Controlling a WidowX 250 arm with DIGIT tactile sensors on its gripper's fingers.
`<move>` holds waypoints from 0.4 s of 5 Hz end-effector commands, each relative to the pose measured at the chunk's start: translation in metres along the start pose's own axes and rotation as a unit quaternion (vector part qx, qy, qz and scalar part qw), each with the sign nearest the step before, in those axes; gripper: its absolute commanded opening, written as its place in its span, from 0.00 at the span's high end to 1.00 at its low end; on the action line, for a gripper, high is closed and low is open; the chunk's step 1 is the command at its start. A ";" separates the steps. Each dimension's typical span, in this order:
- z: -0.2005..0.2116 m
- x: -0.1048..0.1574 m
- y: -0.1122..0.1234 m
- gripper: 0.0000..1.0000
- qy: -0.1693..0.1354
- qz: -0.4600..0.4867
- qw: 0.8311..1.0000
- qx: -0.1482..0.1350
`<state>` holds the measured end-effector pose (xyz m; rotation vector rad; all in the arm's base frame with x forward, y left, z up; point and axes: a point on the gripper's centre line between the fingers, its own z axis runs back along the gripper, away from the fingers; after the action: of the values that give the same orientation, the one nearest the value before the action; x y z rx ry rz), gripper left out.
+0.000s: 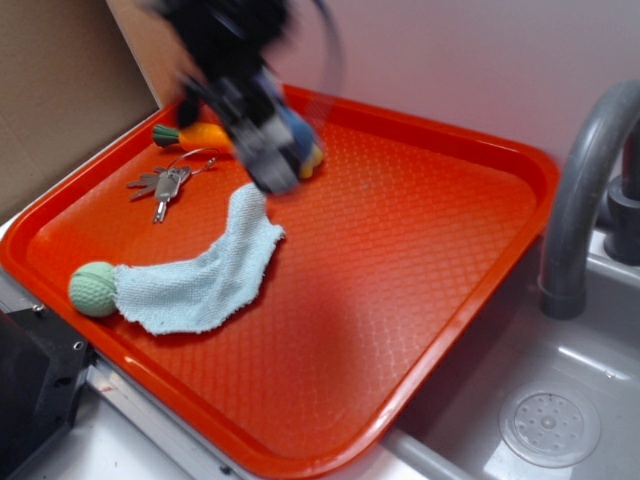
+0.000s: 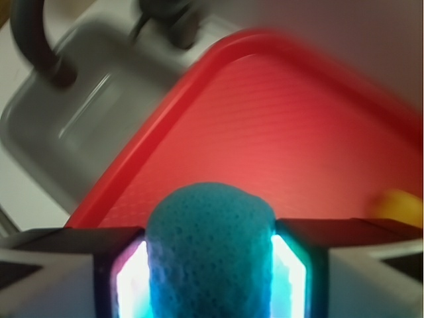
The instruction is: Grab the blue ball.
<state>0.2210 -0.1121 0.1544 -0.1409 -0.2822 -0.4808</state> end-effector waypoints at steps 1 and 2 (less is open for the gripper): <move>0.086 0.000 0.046 1.00 0.046 0.233 0.966 0.098; 0.080 0.003 0.053 1.00 0.067 0.255 0.959 0.100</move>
<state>0.2384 -0.0292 0.2100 0.0230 -0.0955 0.0325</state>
